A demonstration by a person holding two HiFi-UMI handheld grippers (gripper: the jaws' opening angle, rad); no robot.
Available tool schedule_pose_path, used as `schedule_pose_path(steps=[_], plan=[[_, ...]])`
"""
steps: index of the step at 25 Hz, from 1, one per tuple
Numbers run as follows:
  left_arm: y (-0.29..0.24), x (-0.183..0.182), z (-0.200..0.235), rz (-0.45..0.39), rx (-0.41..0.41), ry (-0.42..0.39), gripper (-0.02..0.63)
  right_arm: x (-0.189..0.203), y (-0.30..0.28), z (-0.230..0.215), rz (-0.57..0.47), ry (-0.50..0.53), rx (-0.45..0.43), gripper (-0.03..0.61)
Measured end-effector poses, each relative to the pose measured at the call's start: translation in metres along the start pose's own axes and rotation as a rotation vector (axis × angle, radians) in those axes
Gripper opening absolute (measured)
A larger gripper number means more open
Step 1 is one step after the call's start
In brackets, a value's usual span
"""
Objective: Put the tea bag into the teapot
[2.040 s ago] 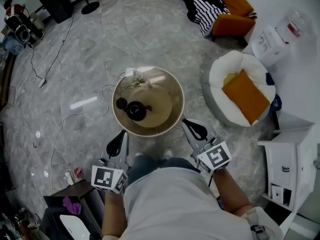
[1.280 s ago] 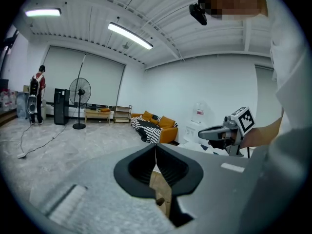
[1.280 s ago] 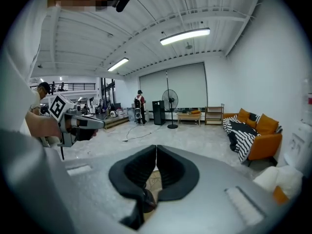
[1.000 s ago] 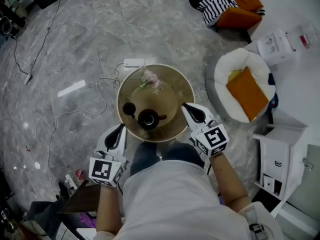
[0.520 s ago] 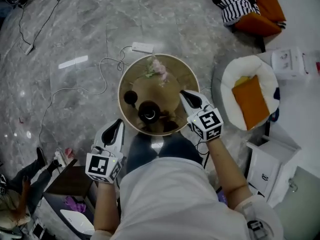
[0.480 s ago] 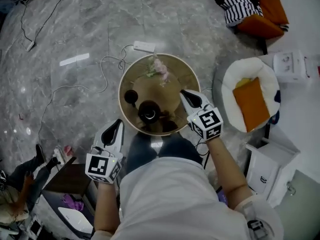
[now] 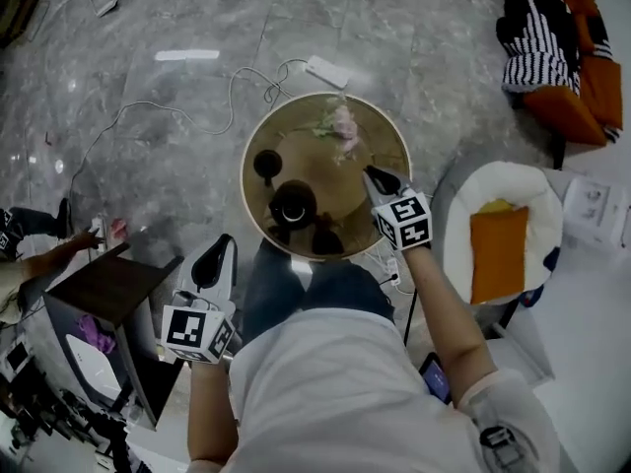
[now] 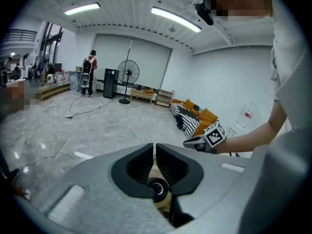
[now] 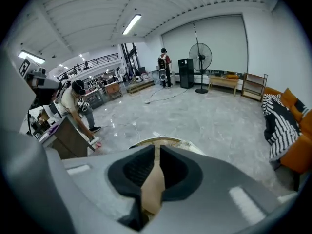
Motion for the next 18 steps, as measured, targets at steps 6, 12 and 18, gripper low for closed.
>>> schedule_pose_path(steps=[6, 12, 18], plan=[[0.014, 0.025, -0.023, 0.017, -0.113, 0.07, 0.011, 0.045, -0.044, -0.027, 0.107, 0.043, -0.055, 0.036], [0.023, 0.052, -0.029, 0.049, -0.195, 0.139, 0.011, 0.087, -0.087, -0.046, 0.209, 0.078, -0.062, 0.063], [0.029, 0.086, -0.027, 0.082, -0.237, 0.213, 0.012, 0.127, -0.128, -0.054, 0.289, 0.094, -0.051, 0.081]])
Point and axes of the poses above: the fingertips, and each gripper's own axes: y backward along the fingers, z to its left, x out of its underside, the point moved 2 cm from there along y, backward along the fingers
